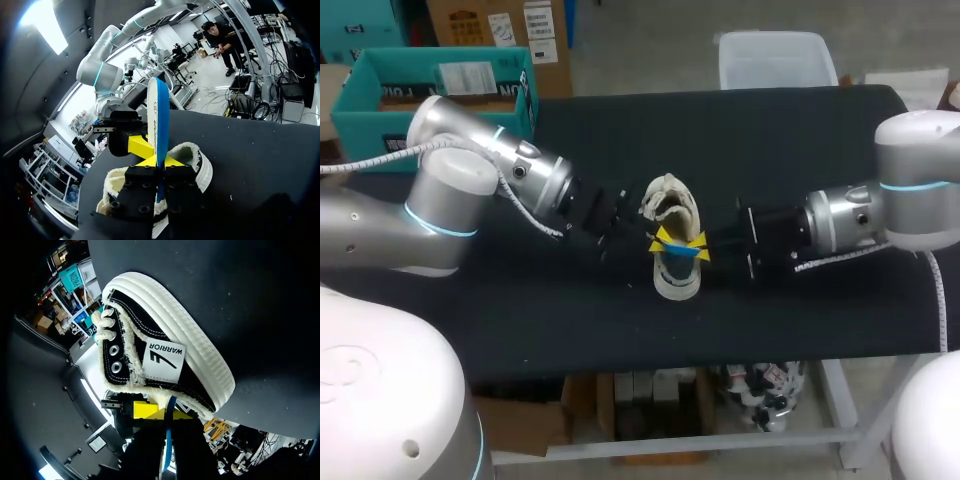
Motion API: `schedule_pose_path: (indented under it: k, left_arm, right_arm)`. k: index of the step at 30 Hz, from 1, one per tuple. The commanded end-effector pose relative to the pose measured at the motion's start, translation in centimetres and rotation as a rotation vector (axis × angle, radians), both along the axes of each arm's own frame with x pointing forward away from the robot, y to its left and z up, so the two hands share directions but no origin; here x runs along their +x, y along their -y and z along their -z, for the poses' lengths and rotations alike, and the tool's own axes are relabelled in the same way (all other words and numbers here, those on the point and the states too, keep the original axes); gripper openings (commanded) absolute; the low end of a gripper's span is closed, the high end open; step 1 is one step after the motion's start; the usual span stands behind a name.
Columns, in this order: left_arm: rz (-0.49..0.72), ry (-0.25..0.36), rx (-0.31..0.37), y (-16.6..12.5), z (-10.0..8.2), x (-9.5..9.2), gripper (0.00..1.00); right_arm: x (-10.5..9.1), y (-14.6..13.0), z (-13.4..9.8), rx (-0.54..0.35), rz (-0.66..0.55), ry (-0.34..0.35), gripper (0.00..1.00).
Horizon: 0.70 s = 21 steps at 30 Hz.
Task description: Open the shoe tongue, take the insole out of the shoe, put the insole back into the shoe, and pack the shoe into the shoebox
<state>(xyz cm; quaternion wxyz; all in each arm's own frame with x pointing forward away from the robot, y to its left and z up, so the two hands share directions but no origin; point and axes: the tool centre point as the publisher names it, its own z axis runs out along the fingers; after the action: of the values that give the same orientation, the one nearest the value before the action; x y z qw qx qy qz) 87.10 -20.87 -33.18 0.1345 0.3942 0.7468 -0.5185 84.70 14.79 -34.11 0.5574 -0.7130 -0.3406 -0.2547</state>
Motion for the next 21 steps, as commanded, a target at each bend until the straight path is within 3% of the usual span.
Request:
schedule_pose_path:
  k: [1, 7, 15, 16, 18, 19, 21]
  left_arm:
    - [0.002, -0.023, 0.005, 0.5, 0.8, 1.1, 0.0]
    - [-0.001, -0.047, 0.013, 0.5, 1.7, 2.2, 0.0]
    - [0.015, -0.054, 0.01, 0.4, 1.9, 2.1, 0.0]
    - [0.017, -0.052, 0.009, 0.4, 1.9, 2.0, 0.0]
    - [0.023, -0.03, 0.008, 0.4, 1.6, 1.6, 0.0]
    - [0.024, -0.019, 0.006, 0.5, 1.4, 1.5, 0.0]
    - [0.025, 0.004, 0.003, 0.4, 1.1, 1.1, 0.0]
  right_arm:
    - [1.3, -0.4, 1.0, 0.005, -0.014, -0.01, 0.0]
    - [2.3, -0.4, 1.4, 0.0, -0.019, -0.016, 0.0]
    - [2.3, -0.1, 0.7, -0.003, 0.001, 0.003, 0.0]
    - [2.2, 0.0, 0.6, -0.001, 0.002, 0.006, 0.11]
    - [1.8, 0.3, -0.1, 0.0, 0.012, 0.017, 0.46]
    - [1.5, 0.3, -0.4, 0.0, 0.013, 0.023, 0.58]
    - [1.2, 0.4, -0.7, -0.003, 0.013, 0.028, 0.6]
